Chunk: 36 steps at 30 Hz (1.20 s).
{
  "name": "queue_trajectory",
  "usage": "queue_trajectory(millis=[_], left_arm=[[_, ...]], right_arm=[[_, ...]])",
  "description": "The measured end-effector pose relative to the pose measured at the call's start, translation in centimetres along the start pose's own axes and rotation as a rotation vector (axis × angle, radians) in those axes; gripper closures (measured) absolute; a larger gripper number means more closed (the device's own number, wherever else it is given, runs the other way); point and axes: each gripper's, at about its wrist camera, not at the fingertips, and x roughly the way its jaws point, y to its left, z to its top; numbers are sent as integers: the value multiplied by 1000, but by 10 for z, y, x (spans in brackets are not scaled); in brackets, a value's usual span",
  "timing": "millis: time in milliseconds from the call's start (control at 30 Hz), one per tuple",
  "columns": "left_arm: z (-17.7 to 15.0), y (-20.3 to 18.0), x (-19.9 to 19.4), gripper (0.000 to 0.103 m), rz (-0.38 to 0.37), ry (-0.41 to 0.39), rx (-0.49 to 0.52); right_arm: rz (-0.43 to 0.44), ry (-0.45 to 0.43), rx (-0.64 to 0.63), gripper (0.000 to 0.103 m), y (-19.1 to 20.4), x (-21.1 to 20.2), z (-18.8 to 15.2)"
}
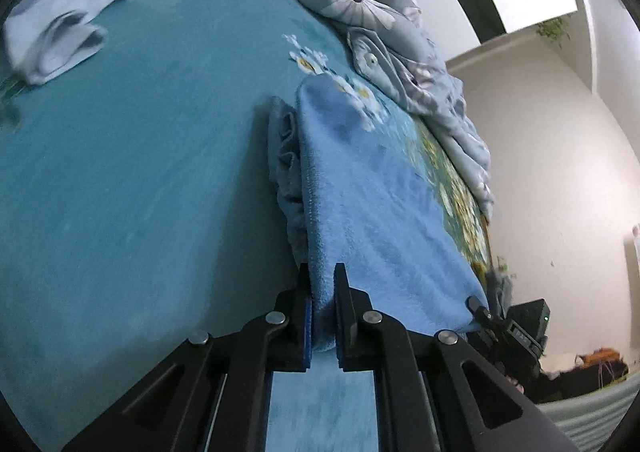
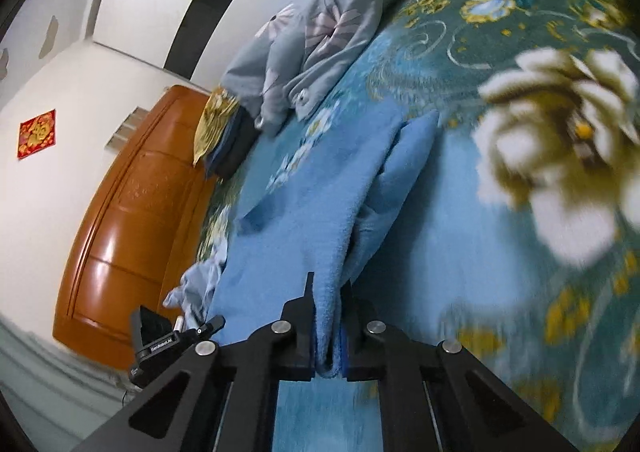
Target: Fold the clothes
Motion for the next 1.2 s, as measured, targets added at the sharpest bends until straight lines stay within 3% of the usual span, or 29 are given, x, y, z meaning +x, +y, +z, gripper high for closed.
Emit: queue_trajectory(millis=[167, 267, 500, 633, 800, 867, 1033, 1067, 1167, 1200], left_arm=[[-33, 14, -17, 94, 12, 10, 29], [-39, 22, -1, 94, 52, 34, 5], [-44, 37, -9, 92, 34, 18, -13], [-40, 33, -25, 92, 95, -18, 26], [-32, 11, -49, 92, 248, -125, 115], [-31, -2, -49, 91, 251, -132, 156], [-31, -41, -26, 70, 241, -108, 272], [-31, -50, -17, 69, 236, -96, 297], [-32, -75, 17, 58, 214, -47, 344], [-32, -84, 29, 57, 207, -30, 359]], right_arm=[[7, 11, -10, 95, -7, -22, -38], [-1, 20, 14, 95, -18, -24, -52], [-7, 23, 71, 95, -38, -21, -62], [-8, 24, 80, 95, -45, -21, -66], [-3, 16, 94, 92, -53, -28, -69], [-25, 2, 69, 91, -50, -34, -68], [-105, -30, -28, 89, -38, -46, -58], [-119, -41, -43, 82, -35, -46, -54], [-131, -65, -77, 45, -27, -46, -45], [-115, -66, -80, 43, -25, -43, -43]])
